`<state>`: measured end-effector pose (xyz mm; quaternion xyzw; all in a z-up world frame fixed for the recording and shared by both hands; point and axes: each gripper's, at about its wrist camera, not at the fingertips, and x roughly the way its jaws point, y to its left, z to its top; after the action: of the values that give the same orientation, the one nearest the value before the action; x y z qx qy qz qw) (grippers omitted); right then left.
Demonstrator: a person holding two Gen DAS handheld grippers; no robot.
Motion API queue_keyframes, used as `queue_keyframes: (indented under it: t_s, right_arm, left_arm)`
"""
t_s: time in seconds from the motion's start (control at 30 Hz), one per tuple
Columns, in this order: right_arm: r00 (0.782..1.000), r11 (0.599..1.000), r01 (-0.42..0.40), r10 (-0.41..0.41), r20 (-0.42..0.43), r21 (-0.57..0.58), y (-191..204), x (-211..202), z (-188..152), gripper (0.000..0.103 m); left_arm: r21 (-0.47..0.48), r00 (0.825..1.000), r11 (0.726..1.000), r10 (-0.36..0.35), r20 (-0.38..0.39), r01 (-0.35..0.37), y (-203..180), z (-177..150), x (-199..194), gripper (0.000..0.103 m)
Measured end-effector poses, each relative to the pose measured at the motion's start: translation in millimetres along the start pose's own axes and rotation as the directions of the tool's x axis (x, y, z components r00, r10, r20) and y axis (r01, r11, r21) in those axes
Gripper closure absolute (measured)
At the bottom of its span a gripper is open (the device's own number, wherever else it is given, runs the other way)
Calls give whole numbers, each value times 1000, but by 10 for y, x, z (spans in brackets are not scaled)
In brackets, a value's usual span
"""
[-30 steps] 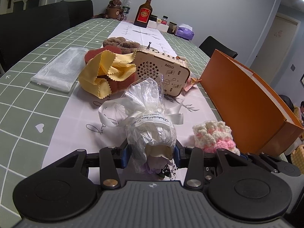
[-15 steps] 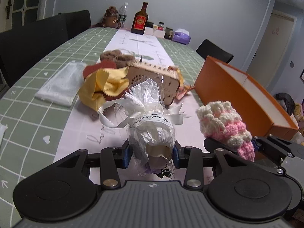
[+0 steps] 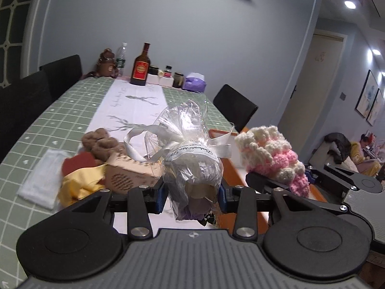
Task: Organize soft objects
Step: 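Carry the wrapped bundle and pink pouch over the orange box with both grippers, then open both grippers to drop the bundle and pouch into the box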
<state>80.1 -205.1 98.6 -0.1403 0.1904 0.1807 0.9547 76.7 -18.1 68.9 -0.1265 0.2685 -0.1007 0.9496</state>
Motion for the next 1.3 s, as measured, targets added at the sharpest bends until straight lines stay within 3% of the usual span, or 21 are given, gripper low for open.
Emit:
queue_keyframes:
  t_s: [0.2,0.3,0.4,0.5,0.7,1.03,1.3]
  right_arm:
    - [997,998,68,-67,-34,19,-579,47,180,57]
    - [993,997,67,-63,-102,43,-864,175,184,57]
    - [982,996,66,-54,-182,62,-1114,341,106,57]
    - [965,996,69,-51,-256,61,-1291,517,-10,57]
    - [922,997,27,5,-387,78,-1568,827,-266,57]
    - [848,998,-48,64,-526,44,-1670,1211,-561,52]
    - [824,997,-76,68,-562,9,-1640,1319,-623,44]
  left_arm:
    - [-17,991,994,-112,-79,111,-314,240,357,57]
    - [-21,977,986,-168,-133,167,-519,325,570,57]
    - [-7,967,983,-181,-178,183,-728,368,797,57]
    - [27,961,986,-152,-230,163,-914,365,1059,57]
    - [98,917,991,-41,-396,87,-1153,212,1574,57]
    - [200,865,980,98,-492,3,-1336,62,1952,56]
    - [227,858,974,111,-502,7,-1388,59,1987,48]
